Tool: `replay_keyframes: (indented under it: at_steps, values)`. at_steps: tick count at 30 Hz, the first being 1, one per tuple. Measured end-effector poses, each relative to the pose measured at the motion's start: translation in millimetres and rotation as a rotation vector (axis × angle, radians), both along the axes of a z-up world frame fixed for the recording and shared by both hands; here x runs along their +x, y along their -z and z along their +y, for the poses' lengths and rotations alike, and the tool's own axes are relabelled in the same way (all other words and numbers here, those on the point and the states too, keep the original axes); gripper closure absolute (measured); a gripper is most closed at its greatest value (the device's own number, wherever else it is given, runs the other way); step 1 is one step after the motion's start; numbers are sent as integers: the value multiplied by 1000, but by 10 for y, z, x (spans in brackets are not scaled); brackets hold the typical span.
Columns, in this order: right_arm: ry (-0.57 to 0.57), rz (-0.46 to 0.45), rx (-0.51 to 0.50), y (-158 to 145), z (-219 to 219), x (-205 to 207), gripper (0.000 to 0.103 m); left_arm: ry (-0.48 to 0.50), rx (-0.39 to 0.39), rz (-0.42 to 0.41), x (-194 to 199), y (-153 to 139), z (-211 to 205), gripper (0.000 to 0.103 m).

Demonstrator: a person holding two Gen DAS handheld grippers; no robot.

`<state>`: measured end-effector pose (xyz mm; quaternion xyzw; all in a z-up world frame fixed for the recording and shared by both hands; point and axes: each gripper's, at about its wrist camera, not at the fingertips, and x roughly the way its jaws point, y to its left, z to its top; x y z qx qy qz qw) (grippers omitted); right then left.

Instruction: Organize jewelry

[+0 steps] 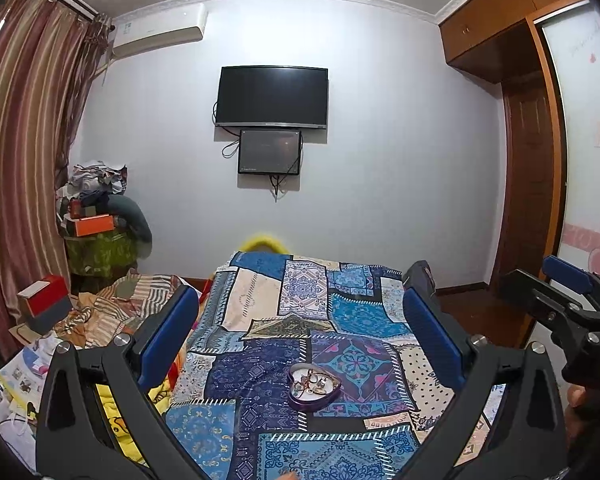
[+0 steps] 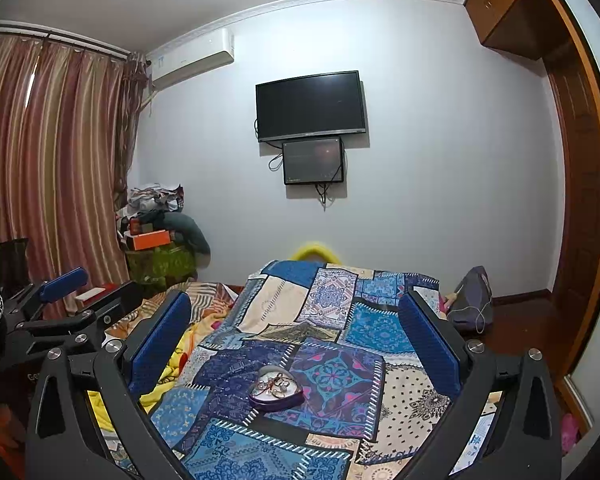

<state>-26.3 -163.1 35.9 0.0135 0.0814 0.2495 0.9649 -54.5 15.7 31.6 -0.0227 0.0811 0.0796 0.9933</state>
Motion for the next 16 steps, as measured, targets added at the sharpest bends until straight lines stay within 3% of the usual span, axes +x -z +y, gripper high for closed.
replay_keyframes:
  at_steps: [16]
  values:
    - [-7, 9, -1, 3, 21, 24, 0, 13, 15, 6, 9, 21, -20, 1]
